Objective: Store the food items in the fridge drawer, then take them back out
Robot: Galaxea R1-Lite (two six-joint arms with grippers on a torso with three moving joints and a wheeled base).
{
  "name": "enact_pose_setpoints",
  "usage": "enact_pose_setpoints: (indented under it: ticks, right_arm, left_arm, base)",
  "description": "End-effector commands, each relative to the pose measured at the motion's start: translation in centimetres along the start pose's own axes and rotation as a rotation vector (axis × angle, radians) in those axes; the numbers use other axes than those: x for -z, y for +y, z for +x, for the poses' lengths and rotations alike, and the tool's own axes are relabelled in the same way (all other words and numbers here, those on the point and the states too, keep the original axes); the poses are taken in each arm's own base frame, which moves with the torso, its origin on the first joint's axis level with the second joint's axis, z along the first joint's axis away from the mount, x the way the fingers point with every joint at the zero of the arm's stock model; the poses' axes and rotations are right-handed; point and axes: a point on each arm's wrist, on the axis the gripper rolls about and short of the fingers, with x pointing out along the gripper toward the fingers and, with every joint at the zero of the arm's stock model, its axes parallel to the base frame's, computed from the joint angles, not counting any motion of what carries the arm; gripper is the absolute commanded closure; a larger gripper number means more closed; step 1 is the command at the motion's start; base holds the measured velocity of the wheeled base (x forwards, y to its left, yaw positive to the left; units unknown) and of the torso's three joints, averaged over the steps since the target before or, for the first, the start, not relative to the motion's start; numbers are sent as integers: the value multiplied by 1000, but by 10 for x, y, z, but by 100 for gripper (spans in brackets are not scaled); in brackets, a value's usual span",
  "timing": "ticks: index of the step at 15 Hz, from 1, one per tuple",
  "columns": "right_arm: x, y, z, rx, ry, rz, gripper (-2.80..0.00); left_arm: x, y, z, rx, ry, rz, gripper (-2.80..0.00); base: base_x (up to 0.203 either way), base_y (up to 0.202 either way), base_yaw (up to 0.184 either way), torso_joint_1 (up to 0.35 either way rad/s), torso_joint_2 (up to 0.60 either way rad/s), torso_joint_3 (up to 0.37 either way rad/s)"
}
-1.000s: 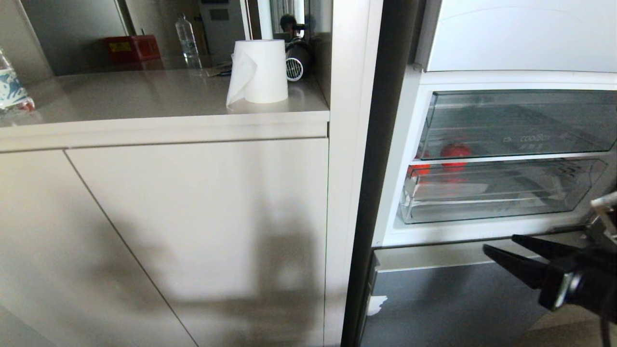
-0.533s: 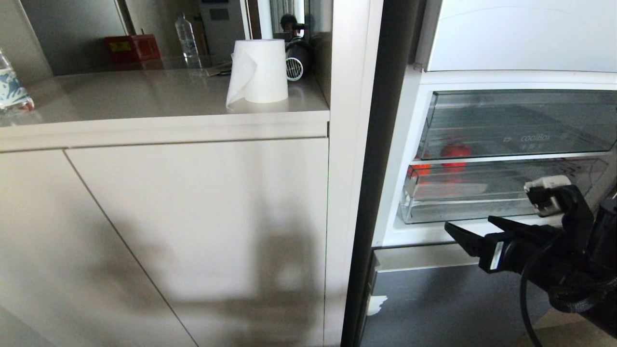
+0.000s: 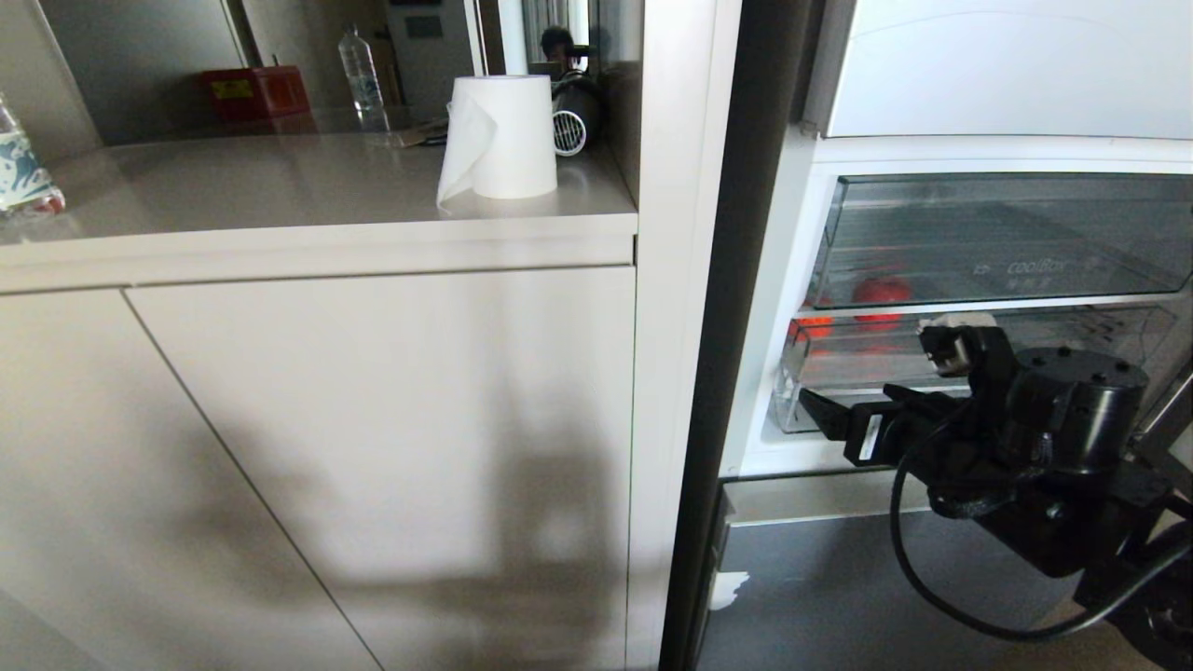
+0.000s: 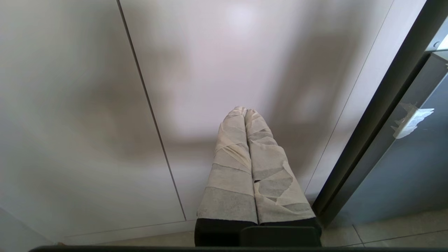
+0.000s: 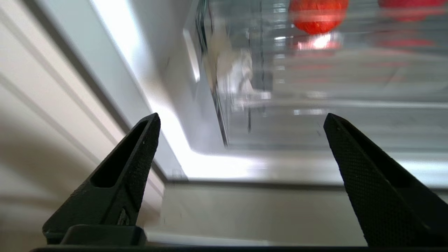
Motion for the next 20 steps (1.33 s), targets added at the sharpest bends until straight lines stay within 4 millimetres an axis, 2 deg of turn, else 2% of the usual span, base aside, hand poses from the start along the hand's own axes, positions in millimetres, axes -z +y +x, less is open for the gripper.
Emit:
enact_pose_setpoints:
  ticks: [1, 5, 10, 17, 18, 20]
  right_arm:
    - [6, 2, 13, 12, 10, 7, -280]
    - [1, 4, 22, 26, -12, 10, -280]
    - [7, 6, 37, 32, 0, 12, -280]
    - [7, 7, 47, 64, -14, 26, -280]
    - [7, 7, 47, 64, -14, 26, 0]
    - [3, 9, 50, 61, -29, 28, 0]
  left_arm:
    - [0, 0, 0, 0, 0, 0, 0]
    - [0, 0, 0, 0, 0, 0, 0]
    - [0, 0, 0, 0, 0, 0, 0]
    - [0, 0, 0, -1, 0, 0, 0]
    - [0, 0, 0, 0, 0, 0, 0]
    - [0, 0, 0, -2, 0, 0, 0]
  base:
    - [0, 0, 0, 0, 0, 0]
    - [0, 0, 0, 0, 0, 0]
    - [0, 0, 0, 0, 0, 0]
    - [0, 0, 0, 0, 0, 0]
    - [0, 0, 0, 0, 0, 0]
    - [0, 0, 0, 0, 0, 0]
